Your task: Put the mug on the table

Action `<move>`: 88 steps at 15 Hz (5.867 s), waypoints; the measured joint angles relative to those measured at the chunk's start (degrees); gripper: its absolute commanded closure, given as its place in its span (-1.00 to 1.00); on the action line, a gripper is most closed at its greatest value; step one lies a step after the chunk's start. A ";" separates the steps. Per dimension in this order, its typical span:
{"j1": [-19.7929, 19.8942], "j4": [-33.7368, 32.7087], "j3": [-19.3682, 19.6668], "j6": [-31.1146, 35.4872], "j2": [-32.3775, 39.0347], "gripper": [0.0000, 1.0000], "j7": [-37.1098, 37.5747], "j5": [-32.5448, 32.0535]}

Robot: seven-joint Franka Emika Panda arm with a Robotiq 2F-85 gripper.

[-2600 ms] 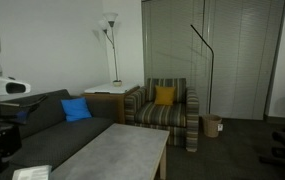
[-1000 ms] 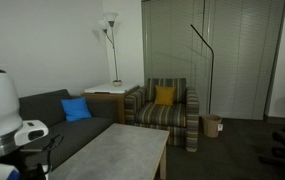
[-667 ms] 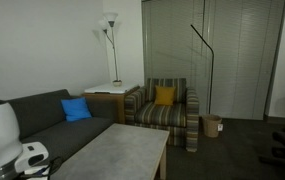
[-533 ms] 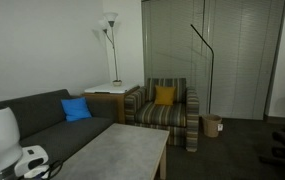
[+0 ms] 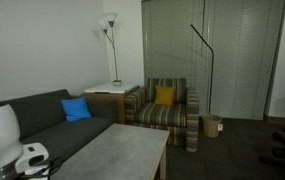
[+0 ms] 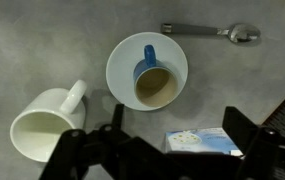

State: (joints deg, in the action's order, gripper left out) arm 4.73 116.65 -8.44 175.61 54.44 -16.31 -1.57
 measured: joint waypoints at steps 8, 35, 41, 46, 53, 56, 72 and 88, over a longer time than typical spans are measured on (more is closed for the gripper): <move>-1.65 -6.90 0.65 -9.31 4.01 -1.00 0.53 -1.76; -5.16 -25.38 4.95 -16.83 21.93 -1.00 3.93 -2.72; -5.45 -26.34 5.21 -16.85 22.53 -0.75 3.93 -2.78; -5.45 -26.61 5.44 -16.85 22.58 -0.60 3.93 -2.78; -5.65 -27.43 5.73 -16.85 22.58 -0.41 3.94 -2.79; -5.90 -28.01 5.81 -16.85 22.58 -0.29 3.94 -2.82; -6.08 -29.06 5.83 -16.88 22.59 0.71 3.50 -3.09; -10.71 -28.29 7.27 -16.76 21.30 0.93 4.29 -7.84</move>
State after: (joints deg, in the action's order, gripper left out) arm -5.98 88.36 -1.17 158.85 75.74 -12.01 -9.41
